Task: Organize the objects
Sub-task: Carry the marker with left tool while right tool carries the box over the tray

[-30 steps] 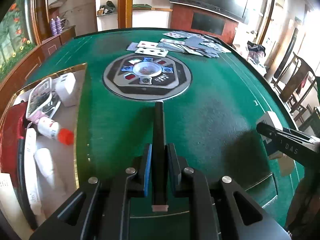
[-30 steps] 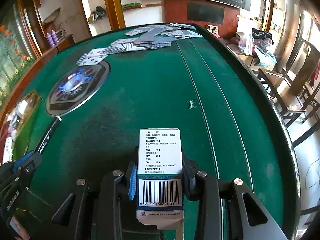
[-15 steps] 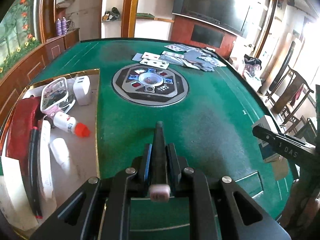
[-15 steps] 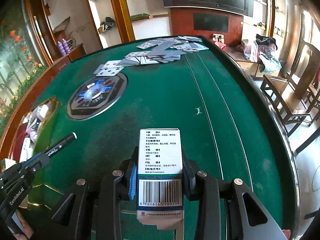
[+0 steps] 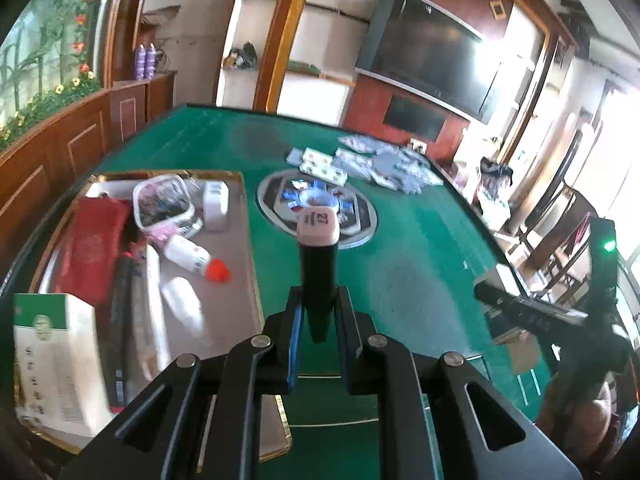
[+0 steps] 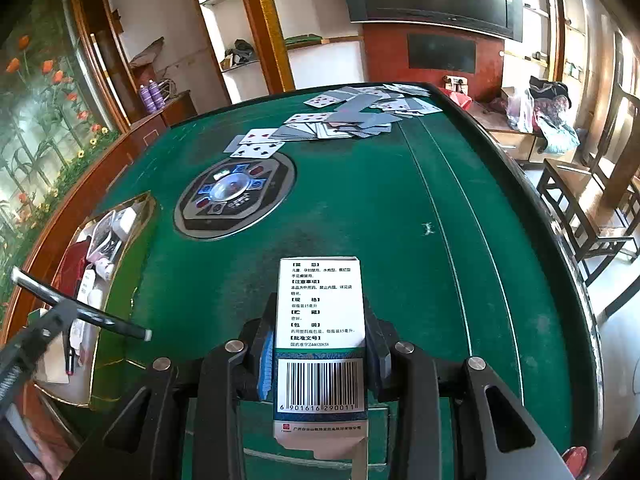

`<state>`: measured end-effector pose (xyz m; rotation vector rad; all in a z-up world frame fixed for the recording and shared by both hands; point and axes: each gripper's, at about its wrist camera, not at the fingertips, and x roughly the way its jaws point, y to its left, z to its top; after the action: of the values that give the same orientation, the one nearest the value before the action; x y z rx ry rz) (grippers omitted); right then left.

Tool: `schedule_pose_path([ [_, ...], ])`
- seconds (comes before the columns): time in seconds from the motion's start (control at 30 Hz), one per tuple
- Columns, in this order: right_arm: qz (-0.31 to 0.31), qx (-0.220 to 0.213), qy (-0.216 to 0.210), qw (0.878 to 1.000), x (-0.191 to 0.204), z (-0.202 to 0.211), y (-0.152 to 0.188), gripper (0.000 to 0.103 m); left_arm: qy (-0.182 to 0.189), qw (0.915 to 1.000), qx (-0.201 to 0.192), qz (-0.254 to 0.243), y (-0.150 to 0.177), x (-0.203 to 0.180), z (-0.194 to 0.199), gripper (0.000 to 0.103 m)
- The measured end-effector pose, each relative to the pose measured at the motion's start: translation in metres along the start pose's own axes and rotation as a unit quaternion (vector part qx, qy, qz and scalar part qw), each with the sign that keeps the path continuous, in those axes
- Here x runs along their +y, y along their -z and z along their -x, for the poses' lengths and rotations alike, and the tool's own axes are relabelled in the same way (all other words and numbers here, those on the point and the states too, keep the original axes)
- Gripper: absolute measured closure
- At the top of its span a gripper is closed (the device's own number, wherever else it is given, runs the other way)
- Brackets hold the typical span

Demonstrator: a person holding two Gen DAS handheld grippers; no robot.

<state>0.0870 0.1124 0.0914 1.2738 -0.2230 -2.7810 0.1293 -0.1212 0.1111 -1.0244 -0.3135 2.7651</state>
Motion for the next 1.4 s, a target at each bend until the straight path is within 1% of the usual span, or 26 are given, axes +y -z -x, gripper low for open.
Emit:
schedule_pose_path([
  [0.13, 0.009, -0.002, -0.012, 1.0, 0.012, 0.003, -0.002, 0.066, -0.001, 0.9997, -0.022, 0.009, -0.005, 0.016, 0.024, 0.089],
  [0.23, 0.028, -0.006, -0.025, 0.999, 0.031, 0.007, -0.004, 0.066, 0.003, 0.9993, -0.027, 0.025, -0.006, 0.031, 0.037, 0.089],
  [0.4, 0.063, -0.012, -0.058, 0.996, 0.071, 0.013, -0.014, 0.065, -0.021, 0.9984, -0.042, 0.032, -0.004, 0.053, 0.061, 0.088],
  [0.57, 0.091, 0.002, -0.109, 0.99, 0.114, 0.01, -0.02, 0.065, -0.045, 0.9982, -0.026, 0.029, 0.005, 0.077, 0.071, 0.088],
  [0.7, 0.108, 0.034, -0.16, 0.981, 0.151, -0.004, -0.02, 0.065, -0.049, 0.9985, -0.005, 0.024, 0.012, 0.089, 0.075, 0.088],
  [0.9, 0.132, 0.092, -0.21, 0.964, 0.204, -0.035, -0.007, 0.065, -0.047, 0.9982, 0.038, 0.001, 0.02, 0.101, 0.067, 0.088],
  [1.03, 0.135, 0.13, -0.225, 0.956, 0.226, -0.062, 0.003, 0.065, -0.049, 0.9971, 0.058, 0.004, 0.022, 0.11, 0.051, 0.088],
  [1.17, 0.136, 0.152, -0.221, 0.954, 0.24, -0.086, 0.007, 0.065, -0.049, 0.9963, 0.07, 0.007, 0.021, 0.116, 0.034, 0.088],
  [1.3, 0.134, 0.155, -0.214, 0.955, 0.244, -0.1, 0.001, 0.065, -0.062, 0.9954, 0.072, 0.009, 0.016, 0.12, 0.019, 0.087],
  [1.4, 0.137, 0.151, -0.213, 0.956, 0.246, -0.102, -0.004, 0.064, -0.073, 0.9947, 0.071, 0.008, 0.014, 0.122, 0.006, 0.086],
])
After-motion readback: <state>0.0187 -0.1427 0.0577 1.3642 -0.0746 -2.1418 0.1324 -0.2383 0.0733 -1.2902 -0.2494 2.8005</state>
